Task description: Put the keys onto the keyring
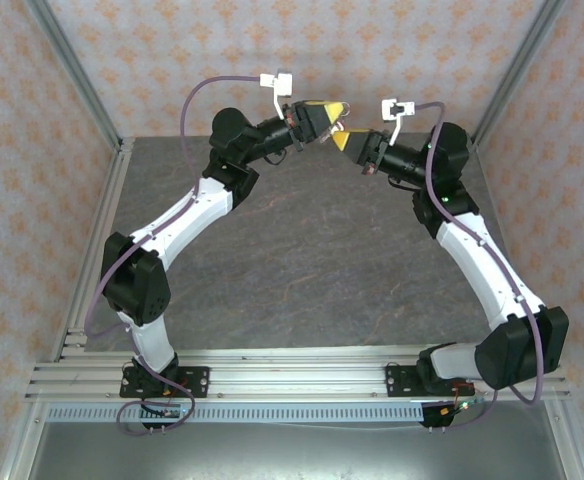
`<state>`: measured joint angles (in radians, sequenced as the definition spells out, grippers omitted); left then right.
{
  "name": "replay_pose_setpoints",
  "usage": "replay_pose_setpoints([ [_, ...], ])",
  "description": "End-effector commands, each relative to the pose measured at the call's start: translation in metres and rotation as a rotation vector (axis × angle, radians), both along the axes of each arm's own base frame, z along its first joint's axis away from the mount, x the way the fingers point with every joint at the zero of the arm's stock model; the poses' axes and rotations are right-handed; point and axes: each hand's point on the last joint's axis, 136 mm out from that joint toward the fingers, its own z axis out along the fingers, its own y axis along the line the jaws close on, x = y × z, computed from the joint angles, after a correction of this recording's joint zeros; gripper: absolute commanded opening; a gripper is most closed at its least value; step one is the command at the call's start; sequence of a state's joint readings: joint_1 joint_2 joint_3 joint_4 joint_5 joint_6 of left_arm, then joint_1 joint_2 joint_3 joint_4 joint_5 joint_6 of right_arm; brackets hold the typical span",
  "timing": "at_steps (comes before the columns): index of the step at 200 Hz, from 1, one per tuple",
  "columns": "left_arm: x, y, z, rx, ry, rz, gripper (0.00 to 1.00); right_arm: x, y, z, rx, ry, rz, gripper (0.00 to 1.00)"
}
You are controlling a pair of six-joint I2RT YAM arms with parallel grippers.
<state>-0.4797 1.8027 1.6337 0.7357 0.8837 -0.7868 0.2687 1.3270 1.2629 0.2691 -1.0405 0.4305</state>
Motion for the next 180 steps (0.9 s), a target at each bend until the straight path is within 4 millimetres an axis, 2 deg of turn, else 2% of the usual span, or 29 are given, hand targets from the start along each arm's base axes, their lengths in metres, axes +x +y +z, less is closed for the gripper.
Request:
replay_pose_setpoints([
  [1, -0.014, 0.003, 0.023, -0.043, -0.069, -0.010, 0.00, -0.009, 0.005, -0.003, -0.054, -0.013, 0.016, 0.08],
  [10, -0.014, 0.003, 0.022, -0.041, -0.069, -0.010, 0.00, -0.010, 0.000, -0.005, -0.066, -0.009, -0.002, 0.19],
  [22, -0.013, 0.003, 0.022, -0.039, -0.067, -0.008, 0.00, -0.010, -0.014, -0.006, -0.067, -0.003, -0.044, 0.26],
  [54, -0.014, 0.002, 0.022, -0.035, -0.069, -0.011, 0.00, -0.007, -0.052, -0.003, -0.039, 0.000, -0.160, 0.29],
  [57, -0.013, 0.002, 0.021, -0.034, -0.068, -0.012, 0.00, -0.014, -0.056, 0.006, -0.031, -0.024, -0.171, 0.29],
  [64, -0.013, 0.002, 0.021, -0.034, -0.066, -0.012, 0.00, -0.016, -0.060, 0.011, -0.025, -0.036, -0.187, 0.29],
  [85, -0.013, 0.000, 0.020, -0.031, -0.066, -0.020, 0.00, -0.021, -0.066, 0.028, -0.013, -0.072, -0.208, 0.29],
  [115, -0.013, -0.001, 0.020, -0.030, -0.065, -0.031, 0.00, -0.013, -0.073, 0.047, 0.047, -0.092, -0.266, 0.28],
  [146, -0.014, -0.002, 0.020, -0.031, -0.063, -0.037, 0.00, -0.010, -0.073, 0.070, 0.142, -0.112, -0.243, 0.31],
  [153, -0.014, -0.002, 0.021, -0.032, -0.065, -0.038, 0.00, -0.001, -0.071, 0.067, 0.159, -0.095, -0.234, 0.32],
  [180, -0.014, -0.003, 0.020, -0.031, -0.063, -0.042, 0.00, 0.005, -0.066, 0.075, 0.214, -0.091, -0.207, 0.32],
])
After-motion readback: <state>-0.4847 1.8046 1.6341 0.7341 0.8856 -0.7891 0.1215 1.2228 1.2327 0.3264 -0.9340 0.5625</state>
